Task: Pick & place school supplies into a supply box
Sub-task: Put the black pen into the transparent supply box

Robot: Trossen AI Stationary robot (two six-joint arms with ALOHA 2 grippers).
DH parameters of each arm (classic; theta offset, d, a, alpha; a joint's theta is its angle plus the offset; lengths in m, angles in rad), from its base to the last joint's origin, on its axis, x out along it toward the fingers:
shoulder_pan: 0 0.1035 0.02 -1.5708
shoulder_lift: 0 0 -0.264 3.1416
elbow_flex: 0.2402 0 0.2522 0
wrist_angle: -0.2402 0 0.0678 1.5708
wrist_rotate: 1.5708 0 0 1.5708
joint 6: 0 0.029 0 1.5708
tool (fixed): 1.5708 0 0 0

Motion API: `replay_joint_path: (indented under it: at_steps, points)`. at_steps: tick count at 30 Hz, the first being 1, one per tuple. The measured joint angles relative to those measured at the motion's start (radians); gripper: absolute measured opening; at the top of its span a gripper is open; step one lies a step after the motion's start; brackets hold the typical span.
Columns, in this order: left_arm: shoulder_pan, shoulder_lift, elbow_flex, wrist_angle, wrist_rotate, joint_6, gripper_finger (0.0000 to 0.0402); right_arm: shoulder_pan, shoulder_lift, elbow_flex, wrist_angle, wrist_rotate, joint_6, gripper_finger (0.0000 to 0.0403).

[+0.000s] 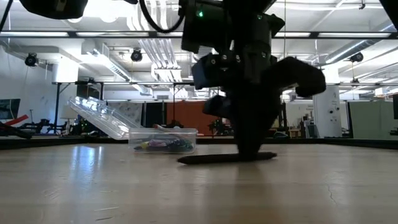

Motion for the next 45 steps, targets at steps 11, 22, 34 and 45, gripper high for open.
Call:
replay_joint_path:
  at_steps: [11,22,34,45]
  points:
    - [-0.002,-0.015,0.0,-0.053,0.0,0.006,0.0,-0.012,-0.256,-0.038,0.065,-0.188,0.471,0.002]
    - [-0.012,-0.059,0.0,-0.091,-0.113,-0.027,0.0,-0.214,-0.337,-0.241,0.655,0.063,1.224,0.0025]
    - [-0.012,-0.112,0.0,-0.135,-0.147,-0.027,0.0,-0.238,-0.119,-0.15,0.715,0.046,1.285,0.0044]
    - [-0.013,-0.109,0.0,-0.135,-0.147,-0.031,0.0,-0.281,-0.07,-0.089,0.611,0.137,1.213,0.0051]
